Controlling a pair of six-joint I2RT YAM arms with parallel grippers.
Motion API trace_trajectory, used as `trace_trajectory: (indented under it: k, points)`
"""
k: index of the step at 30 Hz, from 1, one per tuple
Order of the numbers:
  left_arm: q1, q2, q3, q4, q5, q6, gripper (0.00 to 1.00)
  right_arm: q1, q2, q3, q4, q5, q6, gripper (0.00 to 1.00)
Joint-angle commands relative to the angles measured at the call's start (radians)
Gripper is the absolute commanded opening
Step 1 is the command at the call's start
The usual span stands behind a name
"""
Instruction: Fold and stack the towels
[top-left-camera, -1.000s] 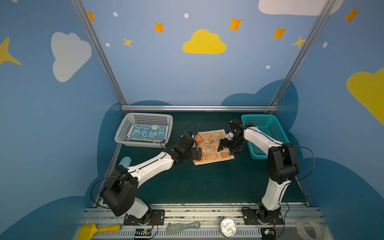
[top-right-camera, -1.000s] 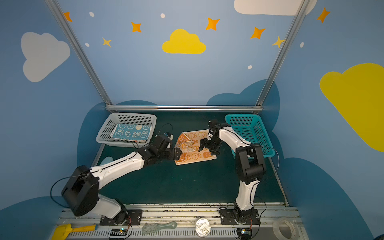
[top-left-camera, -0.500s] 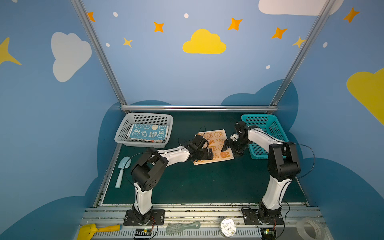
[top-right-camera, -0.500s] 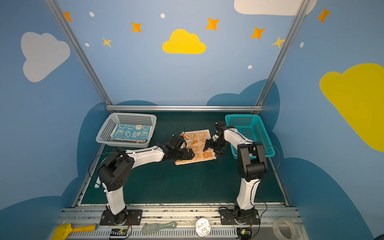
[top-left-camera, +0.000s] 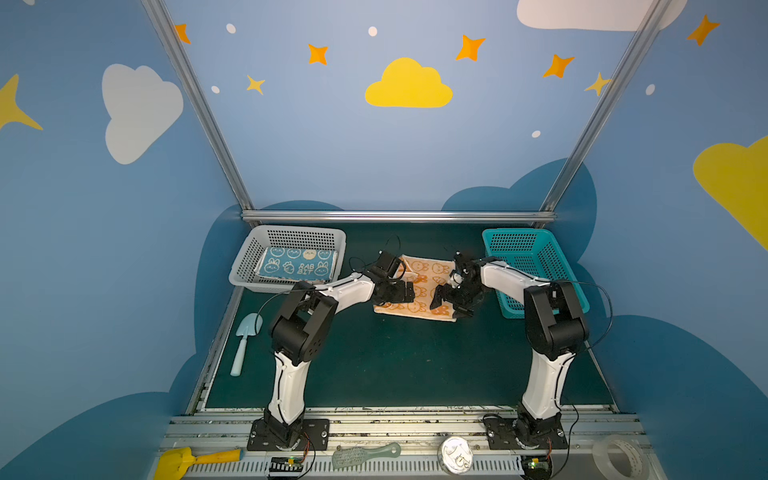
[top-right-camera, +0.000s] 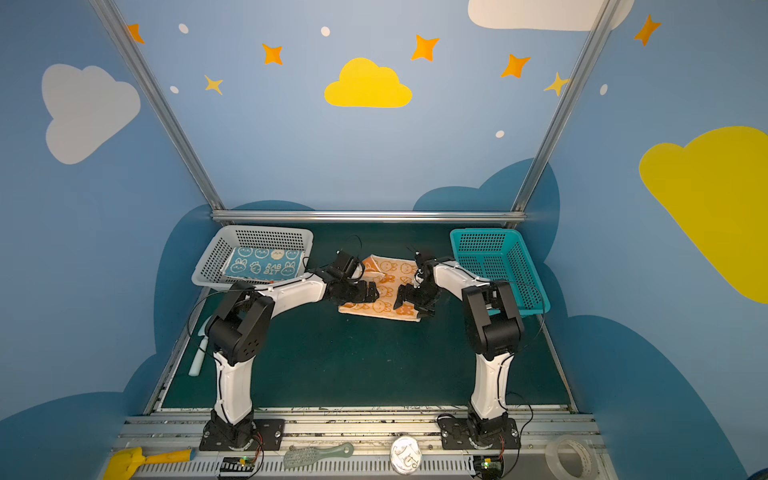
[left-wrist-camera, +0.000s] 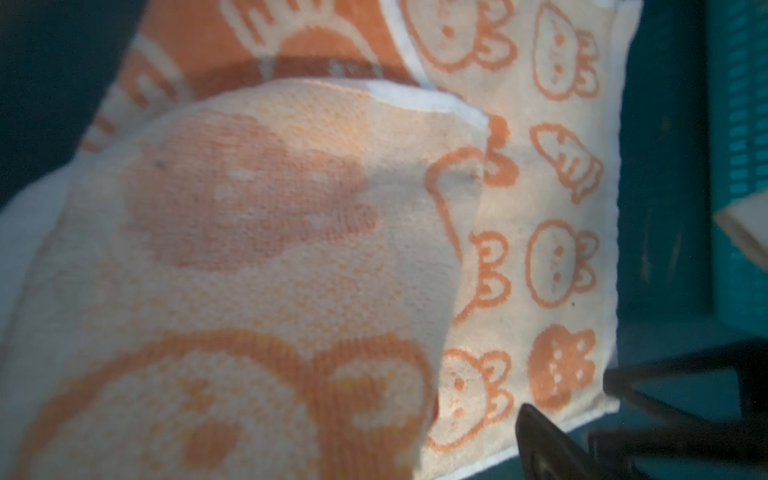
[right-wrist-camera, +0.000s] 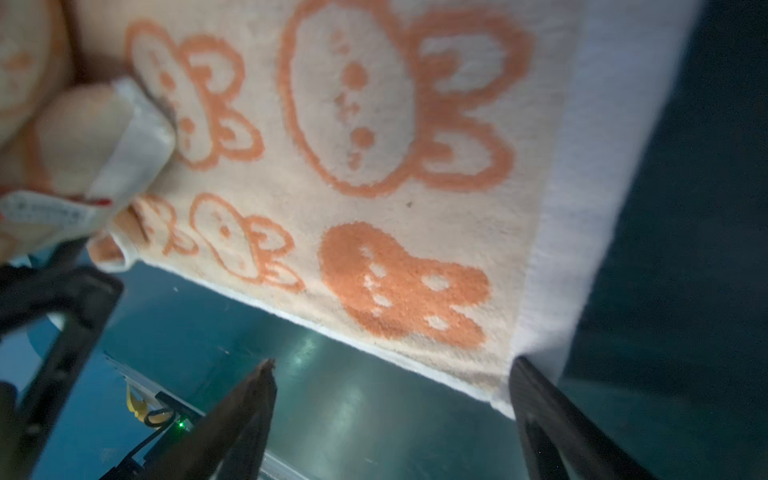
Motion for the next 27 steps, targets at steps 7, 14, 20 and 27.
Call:
trace_trajectory:
  k: [7,14,20,27]
  points:
    - [0.095,0.222,0.402,-0.282,-0.047,0.161,1.0,0.206,0.002,-0.068,0.163,-0.132,0.224,0.87]
    - [0.104,0.188,0.547,-0.332,-0.046,0.238,1.0,0.131,-0.149,0.003,0.053,-0.163,0.137,0.87]
    - [0.066,-0.016,0.377,-0.243,-0.032,0.207,1.0,-0.061,-0.195,0.076,-0.096,-0.087,0.008,0.88]
    - [-0.012,-0.075,0.061,-0.061,0.03,0.015,1.0,-0.181,0.002,0.238,-0.095,-0.138,-0.03,0.88]
